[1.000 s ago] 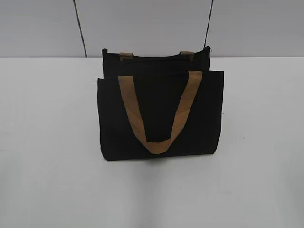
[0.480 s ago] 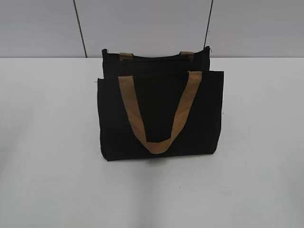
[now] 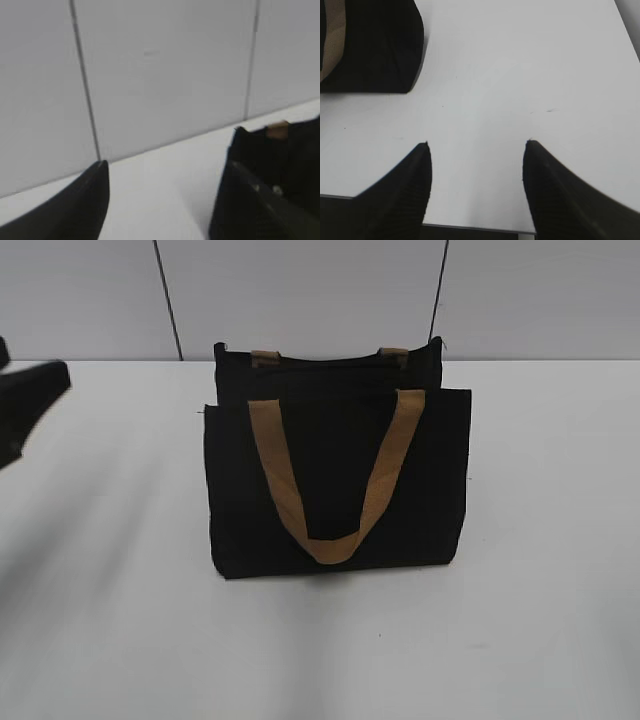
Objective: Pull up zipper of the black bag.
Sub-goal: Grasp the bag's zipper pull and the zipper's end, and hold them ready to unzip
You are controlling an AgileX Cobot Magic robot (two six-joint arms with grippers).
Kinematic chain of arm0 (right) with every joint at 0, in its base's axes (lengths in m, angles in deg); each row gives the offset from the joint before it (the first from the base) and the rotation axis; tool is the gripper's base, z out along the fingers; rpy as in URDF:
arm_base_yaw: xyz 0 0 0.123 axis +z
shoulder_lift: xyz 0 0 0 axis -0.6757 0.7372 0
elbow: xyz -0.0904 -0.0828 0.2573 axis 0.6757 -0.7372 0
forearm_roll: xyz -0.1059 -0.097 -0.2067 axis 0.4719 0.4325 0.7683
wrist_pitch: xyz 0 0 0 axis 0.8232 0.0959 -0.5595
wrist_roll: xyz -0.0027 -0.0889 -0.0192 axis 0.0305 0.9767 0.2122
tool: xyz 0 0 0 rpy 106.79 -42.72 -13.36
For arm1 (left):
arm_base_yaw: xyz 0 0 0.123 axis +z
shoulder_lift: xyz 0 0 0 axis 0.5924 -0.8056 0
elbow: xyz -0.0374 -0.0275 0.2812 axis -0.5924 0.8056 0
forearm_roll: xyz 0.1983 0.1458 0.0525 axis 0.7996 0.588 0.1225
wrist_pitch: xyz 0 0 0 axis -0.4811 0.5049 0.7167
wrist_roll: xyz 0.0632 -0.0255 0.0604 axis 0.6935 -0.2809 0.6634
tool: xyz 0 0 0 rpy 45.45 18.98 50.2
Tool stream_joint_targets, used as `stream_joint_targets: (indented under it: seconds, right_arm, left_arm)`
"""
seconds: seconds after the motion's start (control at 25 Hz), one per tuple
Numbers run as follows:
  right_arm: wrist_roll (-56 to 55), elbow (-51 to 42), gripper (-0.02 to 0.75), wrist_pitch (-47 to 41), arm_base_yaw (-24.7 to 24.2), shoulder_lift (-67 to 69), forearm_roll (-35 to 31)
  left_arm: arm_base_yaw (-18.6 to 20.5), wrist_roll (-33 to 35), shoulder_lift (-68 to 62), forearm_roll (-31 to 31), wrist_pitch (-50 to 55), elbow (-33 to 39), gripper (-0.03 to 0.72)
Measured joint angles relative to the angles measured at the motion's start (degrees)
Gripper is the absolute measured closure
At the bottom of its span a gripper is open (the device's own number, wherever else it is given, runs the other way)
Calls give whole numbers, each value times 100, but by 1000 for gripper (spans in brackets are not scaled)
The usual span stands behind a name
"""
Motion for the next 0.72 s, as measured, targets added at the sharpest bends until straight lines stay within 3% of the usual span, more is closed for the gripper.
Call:
stream_joint_targets:
  seconds: [0.36, 0.56, 0.72]
  right_arm:
    - [0, 0, 287, 5, 0, 0, 0]
    - [0, 0, 287, 5, 0, 0, 0]
    - [0, 0, 287, 5, 0, 0, 0]
  left_arm:
    - [320, -247, -3111, 1487, -1483, -366, 159]
    - [83, -252, -4049, 2129, -1574, -1138, 159]
    - [-249, -405, -4442, 2235, -1574, -1376, 159]
